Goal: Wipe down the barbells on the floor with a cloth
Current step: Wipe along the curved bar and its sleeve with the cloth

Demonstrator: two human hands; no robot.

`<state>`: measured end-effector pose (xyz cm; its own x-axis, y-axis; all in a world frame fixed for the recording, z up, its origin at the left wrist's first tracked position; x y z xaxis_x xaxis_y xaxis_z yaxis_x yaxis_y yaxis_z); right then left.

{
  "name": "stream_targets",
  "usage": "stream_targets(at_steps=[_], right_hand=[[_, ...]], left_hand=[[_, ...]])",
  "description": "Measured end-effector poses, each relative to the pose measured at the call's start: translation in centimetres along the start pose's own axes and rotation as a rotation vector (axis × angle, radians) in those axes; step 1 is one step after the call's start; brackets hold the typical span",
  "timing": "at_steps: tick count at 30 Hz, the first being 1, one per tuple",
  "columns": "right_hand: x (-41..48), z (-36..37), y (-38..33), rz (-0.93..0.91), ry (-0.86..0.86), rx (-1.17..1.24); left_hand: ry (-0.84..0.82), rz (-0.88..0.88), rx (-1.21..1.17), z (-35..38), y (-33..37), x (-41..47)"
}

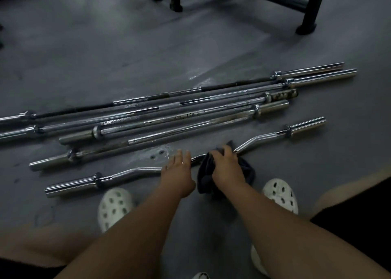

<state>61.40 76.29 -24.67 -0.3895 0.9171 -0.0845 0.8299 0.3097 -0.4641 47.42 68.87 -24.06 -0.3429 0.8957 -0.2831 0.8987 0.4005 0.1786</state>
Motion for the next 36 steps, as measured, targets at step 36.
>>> stream_targets(at_steps=[36], right_hand=[[9.0, 15.6, 1.9, -0.139, -0.216, 0.105]], left_hand=[[-0.089, -0.181, -0.261, 12.7, -3.3, 8.3]])
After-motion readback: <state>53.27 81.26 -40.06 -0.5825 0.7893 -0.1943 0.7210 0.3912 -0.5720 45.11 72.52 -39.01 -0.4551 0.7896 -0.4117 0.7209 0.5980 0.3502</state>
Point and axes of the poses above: each hand's wrist, its own x-axis towards the middle knuckle, its own z-axis out of the palm, y = z × x, the point moved 2 cm from there along x, towards the middle knuckle, and after that the axes turned 8 degrees about y, right-handed, at the moved point
